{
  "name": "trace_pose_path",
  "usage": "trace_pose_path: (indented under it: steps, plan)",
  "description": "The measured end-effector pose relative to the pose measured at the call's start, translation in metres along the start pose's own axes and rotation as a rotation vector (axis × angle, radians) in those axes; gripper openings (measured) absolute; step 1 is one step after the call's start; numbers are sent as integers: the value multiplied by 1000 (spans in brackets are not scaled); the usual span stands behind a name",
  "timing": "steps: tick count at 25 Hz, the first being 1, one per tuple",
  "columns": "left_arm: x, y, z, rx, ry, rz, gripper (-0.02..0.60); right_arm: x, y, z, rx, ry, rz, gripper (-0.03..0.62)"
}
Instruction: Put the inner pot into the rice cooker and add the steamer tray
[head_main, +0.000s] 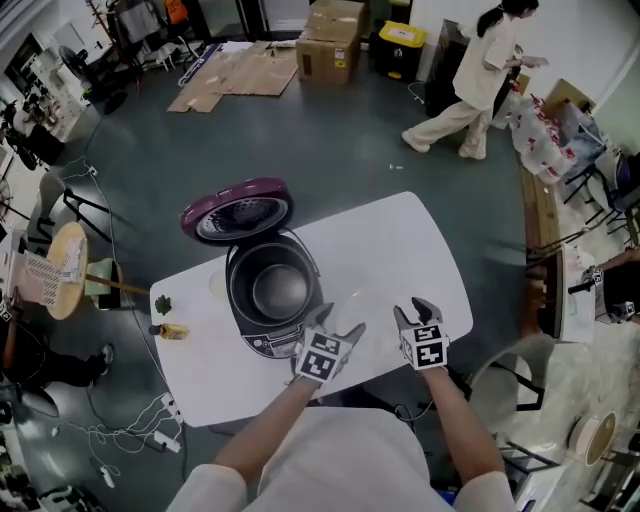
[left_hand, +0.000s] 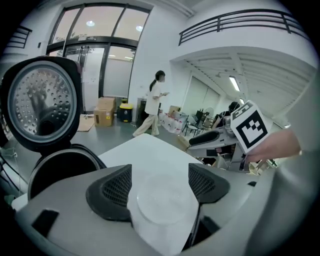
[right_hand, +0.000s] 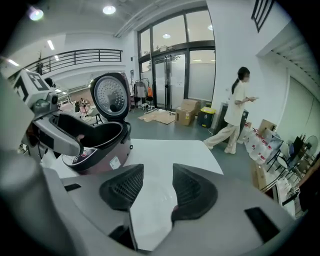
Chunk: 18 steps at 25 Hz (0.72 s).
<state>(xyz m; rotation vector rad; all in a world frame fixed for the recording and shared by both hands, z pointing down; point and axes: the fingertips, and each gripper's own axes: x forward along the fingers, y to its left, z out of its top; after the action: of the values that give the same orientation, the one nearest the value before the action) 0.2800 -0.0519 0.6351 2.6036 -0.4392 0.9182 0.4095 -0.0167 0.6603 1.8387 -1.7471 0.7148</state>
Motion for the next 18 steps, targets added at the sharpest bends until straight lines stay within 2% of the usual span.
trace_pose_path:
  steps: [10,18]
  plan:
    - [57,-23,-26,-92,67,47,365,23,-29,-32,-44,61,92,196]
    - [90,-9,-82,-176,144,110,365,56,-27,-70,-84,131,155,196]
